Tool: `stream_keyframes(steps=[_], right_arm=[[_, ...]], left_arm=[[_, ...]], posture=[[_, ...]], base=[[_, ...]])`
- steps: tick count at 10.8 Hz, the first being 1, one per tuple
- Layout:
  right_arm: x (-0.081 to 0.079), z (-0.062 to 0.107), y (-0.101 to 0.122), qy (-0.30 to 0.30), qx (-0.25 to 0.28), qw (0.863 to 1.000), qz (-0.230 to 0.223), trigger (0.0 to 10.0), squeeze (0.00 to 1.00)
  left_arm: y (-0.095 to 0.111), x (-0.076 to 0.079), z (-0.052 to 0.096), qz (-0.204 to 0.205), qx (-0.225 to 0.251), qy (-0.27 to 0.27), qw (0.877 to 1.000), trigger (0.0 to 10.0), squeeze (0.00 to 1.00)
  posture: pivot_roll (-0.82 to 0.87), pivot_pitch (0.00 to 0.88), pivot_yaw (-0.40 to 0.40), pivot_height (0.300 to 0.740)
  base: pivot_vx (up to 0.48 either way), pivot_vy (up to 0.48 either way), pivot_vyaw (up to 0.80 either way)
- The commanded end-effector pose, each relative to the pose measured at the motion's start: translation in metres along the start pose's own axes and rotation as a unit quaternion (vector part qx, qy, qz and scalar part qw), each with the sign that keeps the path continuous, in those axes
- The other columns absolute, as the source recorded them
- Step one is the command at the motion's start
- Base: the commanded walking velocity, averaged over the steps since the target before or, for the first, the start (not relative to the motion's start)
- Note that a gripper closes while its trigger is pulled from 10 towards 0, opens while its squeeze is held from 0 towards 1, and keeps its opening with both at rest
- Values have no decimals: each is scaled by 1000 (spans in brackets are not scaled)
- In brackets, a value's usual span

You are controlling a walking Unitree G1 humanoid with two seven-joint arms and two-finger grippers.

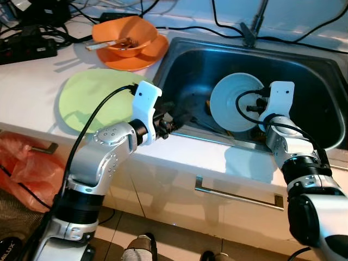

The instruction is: Kitchen organization

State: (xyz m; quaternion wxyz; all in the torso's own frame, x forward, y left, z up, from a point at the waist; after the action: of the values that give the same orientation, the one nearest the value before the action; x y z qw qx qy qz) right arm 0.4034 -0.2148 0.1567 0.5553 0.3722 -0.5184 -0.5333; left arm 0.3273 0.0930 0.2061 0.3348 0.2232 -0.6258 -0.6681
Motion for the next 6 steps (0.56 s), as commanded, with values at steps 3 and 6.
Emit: stream_keyframes(steps=[3,6], right_arm=[[-14,3,-33,39,-52,997,29,0,0],[-30,3,-36,80,-64,994,42,10000,0]], left_arm=[[7,5,1,-18,-4,-12,1000,10000,1000],[13,3,2,-27,1,-7,1000,10000,1000]], posture=[[265,151,29,740],[269,155,27,740]], base=[[0,0,0],[0,0,0]])
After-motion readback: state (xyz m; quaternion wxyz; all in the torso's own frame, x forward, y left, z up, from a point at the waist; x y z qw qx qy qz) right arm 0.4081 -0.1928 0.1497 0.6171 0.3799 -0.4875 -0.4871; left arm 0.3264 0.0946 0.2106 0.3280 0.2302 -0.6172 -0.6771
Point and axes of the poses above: a point about 5 cm out from each wrist's last joint towards the gripper, its own z axis pointing back from the gripper into the wrist, its own y axis along the axis of the wrist's last joint, x = y × z, the point moved 1 cm from there along -z, pointing out of the wrist towards the gripper, and after that the axes turned 6 degrees about z, right-handed, at the moved point
